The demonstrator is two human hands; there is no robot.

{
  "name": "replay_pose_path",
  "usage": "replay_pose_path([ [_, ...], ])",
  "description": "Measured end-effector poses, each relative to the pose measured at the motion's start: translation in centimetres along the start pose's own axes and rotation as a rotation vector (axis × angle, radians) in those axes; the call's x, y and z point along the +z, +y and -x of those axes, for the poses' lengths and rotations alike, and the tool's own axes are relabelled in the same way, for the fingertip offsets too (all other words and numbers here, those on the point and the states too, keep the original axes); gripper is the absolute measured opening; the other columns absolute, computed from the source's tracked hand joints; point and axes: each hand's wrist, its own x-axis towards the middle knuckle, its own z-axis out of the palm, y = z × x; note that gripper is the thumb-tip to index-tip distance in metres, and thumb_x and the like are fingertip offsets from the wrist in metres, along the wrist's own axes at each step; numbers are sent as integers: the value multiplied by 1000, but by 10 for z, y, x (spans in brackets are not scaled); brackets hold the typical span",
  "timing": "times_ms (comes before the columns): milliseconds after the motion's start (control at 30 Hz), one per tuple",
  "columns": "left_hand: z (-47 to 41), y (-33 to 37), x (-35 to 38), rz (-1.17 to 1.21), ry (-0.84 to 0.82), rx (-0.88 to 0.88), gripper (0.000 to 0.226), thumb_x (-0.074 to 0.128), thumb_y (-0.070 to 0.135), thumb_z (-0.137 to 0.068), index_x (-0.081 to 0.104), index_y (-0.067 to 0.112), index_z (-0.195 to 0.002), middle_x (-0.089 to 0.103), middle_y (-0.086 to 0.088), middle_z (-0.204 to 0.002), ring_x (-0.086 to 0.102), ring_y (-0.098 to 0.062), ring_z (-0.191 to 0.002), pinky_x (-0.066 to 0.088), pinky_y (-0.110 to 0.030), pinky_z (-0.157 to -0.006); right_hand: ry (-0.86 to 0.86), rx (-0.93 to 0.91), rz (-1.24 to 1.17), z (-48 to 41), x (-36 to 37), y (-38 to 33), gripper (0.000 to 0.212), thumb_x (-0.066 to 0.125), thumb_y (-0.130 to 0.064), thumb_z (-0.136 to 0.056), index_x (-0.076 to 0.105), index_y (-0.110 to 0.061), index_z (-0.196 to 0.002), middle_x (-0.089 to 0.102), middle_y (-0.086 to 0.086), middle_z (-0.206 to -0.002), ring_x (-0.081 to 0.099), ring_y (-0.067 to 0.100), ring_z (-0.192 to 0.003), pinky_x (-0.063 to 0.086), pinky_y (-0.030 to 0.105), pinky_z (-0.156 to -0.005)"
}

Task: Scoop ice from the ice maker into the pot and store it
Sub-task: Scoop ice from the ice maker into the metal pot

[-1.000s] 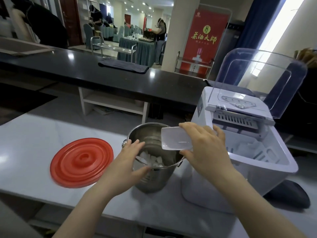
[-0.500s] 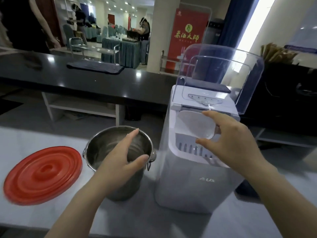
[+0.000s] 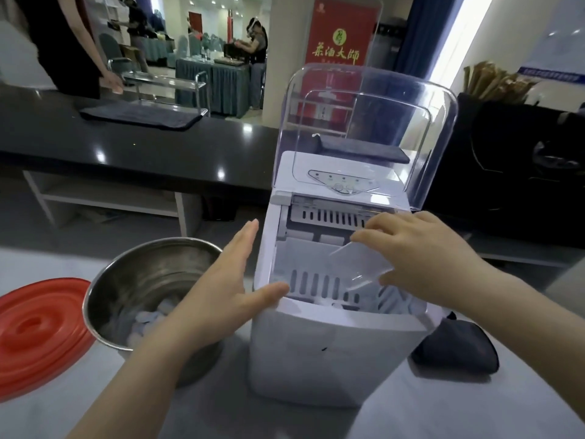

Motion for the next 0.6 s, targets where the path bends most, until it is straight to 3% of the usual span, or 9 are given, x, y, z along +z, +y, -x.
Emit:
replay_pose_path([
  [33,-2,2,1,-20,-29,-11,111,55,71,-63,-5,34,-149,-5,31,-149,-2,11,-139,8,-16,-112,2,-43,49,-1,2,2,79,95,-30,-42,64,-23,-115,65,2,-106,65,27,-87,52,43,-74],
  [100,-6,6,3,-57,-84,-24,131,49,89,-48,-14,32,-147,-16,30,-147,-11,12,-137,4,-15,-110,-24,-147,157,-3,-3,-1,60,83,-14,-61,61,-22,-116,63,2,-109,62,27,-89,48,42,-80],
  [167,-8,10,7,-60,-121,-42,137,57,87,-48,-19,30,-146,-19,32,-144,-12,13,-135,3,-12,-108,-19,-248,190,-3,-6,-4,45,47,-2,-82,54,-22,-122,57,2,-116,56,27,-99,39,42,-93],
  [233,-10,11,10,-21,-134,-46,133,67,76,-55,-21,32,-145,-19,40,-137,-9,16,-132,6,-6,-103,-21,-285,211,-7,-9,-7,60,11,2,-82,54,-20,-118,55,2,-113,53,28,-97,35,43,-97],
  [267,-11,10,11,0,-136,-41,135,69,75,-54,-22,34,-144,-20,45,-131,-8,18,-131,7,-2,-99,-13,-306,250,-9,-9,-8,65,6,3,-79,57,-19,-112,57,2,-107,54,27,-93,37,43,-95],
  [400,-11,6,11,37,-162,-64,146,70,73,-38,-23,35,-145,-17,51,-125,-7,20,-131,11,-7,-102,42,-414,349,-13,-1,-7,39,33,0,-77,64,-19,-90,56,-1,-81,52,23,-72,43,41,-88],
  [500,-11,6,12,38,-160,-61,145,71,73,-40,-22,35,-146,-16,45,-136,-6,19,-132,11,-11,-107,-4,-452,362,-13,6,-3,35,38,2,-75,64,-20,-82,55,-3,-74,52,22,-68,43,39,-85],
  [600,-9,8,12,44,-156,-81,144,72,72,-43,-22,36,-146,-15,37,-143,-5,17,-132,10,-11,-106,-83,-493,284,-15,14,-3,25,60,-3,-75,64,-23,-90,58,-4,-82,56,22,-76,43,39,-89],
])
